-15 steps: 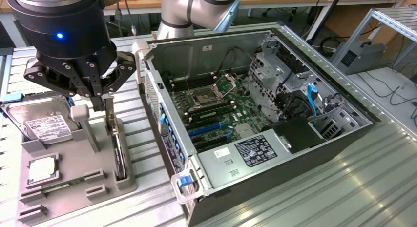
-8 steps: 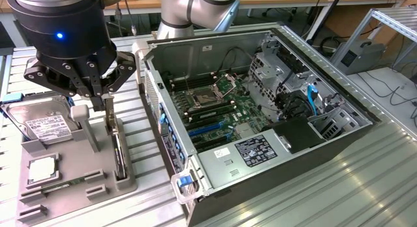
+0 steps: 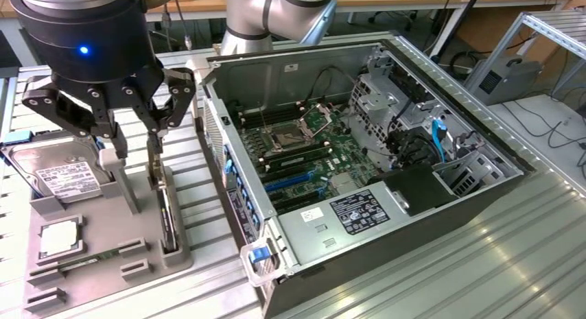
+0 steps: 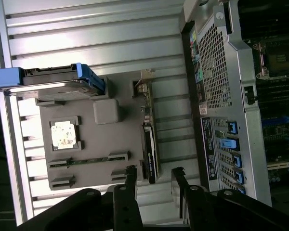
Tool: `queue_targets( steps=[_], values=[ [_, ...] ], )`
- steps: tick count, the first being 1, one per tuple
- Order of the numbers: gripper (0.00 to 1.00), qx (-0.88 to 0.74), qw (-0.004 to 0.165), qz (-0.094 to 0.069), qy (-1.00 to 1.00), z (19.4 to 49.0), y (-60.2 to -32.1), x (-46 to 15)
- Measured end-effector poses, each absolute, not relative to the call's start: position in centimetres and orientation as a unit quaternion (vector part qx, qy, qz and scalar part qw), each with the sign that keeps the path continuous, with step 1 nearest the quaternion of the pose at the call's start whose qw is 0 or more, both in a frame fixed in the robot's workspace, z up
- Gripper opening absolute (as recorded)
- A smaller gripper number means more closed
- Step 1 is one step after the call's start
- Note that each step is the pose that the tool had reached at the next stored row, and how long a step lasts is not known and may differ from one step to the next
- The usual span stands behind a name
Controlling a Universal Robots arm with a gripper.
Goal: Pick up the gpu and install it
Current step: 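Pick up the gpu and move the gpu toward the slot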
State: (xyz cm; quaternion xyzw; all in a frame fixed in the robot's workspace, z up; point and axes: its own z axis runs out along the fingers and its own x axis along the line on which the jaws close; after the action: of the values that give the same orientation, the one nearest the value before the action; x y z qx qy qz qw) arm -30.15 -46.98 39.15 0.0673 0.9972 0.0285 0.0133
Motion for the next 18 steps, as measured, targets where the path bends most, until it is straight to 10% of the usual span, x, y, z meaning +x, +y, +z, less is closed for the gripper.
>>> queue_targets(
  steps=[18],
  values=[
    [0.42, 0.067, 0.013, 0.029, 0.997, 35.1, -47.0, -30.2]
  ],
)
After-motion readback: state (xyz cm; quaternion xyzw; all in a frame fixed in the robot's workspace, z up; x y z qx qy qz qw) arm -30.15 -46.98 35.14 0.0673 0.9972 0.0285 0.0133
